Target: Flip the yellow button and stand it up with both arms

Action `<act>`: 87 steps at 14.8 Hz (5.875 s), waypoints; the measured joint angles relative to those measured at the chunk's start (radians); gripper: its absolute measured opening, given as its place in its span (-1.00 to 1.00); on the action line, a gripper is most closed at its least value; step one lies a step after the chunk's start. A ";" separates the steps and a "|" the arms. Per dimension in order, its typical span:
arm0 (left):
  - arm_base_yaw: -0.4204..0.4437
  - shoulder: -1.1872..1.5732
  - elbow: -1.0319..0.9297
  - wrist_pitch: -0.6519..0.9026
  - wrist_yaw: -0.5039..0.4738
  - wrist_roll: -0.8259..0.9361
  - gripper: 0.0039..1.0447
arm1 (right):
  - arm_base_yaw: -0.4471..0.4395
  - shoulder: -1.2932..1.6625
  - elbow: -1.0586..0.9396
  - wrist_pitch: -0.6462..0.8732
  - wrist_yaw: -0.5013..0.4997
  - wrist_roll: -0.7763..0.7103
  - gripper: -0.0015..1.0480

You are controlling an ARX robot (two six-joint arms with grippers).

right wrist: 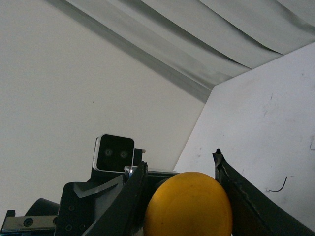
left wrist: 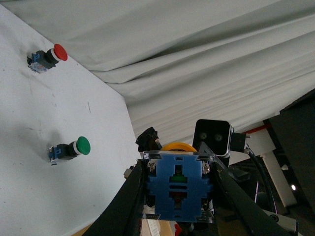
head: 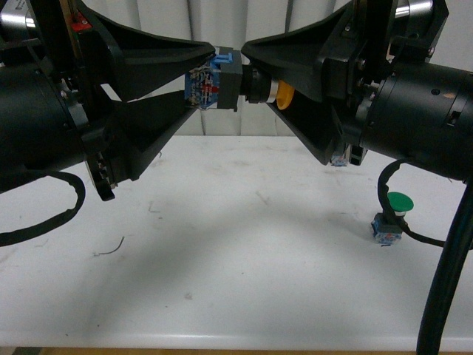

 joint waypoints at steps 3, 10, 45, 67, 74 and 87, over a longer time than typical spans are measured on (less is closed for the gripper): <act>-0.002 0.000 0.000 0.000 0.001 -0.023 -0.40 | -0.001 0.000 0.001 0.005 -0.002 0.028 -0.31; 0.007 0.002 0.000 -0.012 0.001 -0.023 0.70 | 0.000 0.000 0.001 0.010 -0.011 0.014 -0.31; 0.281 -1.699 -0.519 -1.288 -0.550 1.190 -0.97 | -0.097 -0.022 0.025 0.011 0.041 -0.057 -0.32; 0.281 -1.698 -0.519 -1.303 -0.550 1.191 0.88 | -0.375 0.182 0.555 -1.065 0.540 -1.161 -0.32; 0.281 -1.698 -0.519 -1.303 -0.550 1.191 0.88 | -0.316 0.396 0.817 -1.257 0.592 -1.339 -0.32; 0.281 -1.698 -0.519 -1.303 -0.550 1.191 0.88 | -0.238 0.588 1.054 -1.382 0.790 -1.173 -0.32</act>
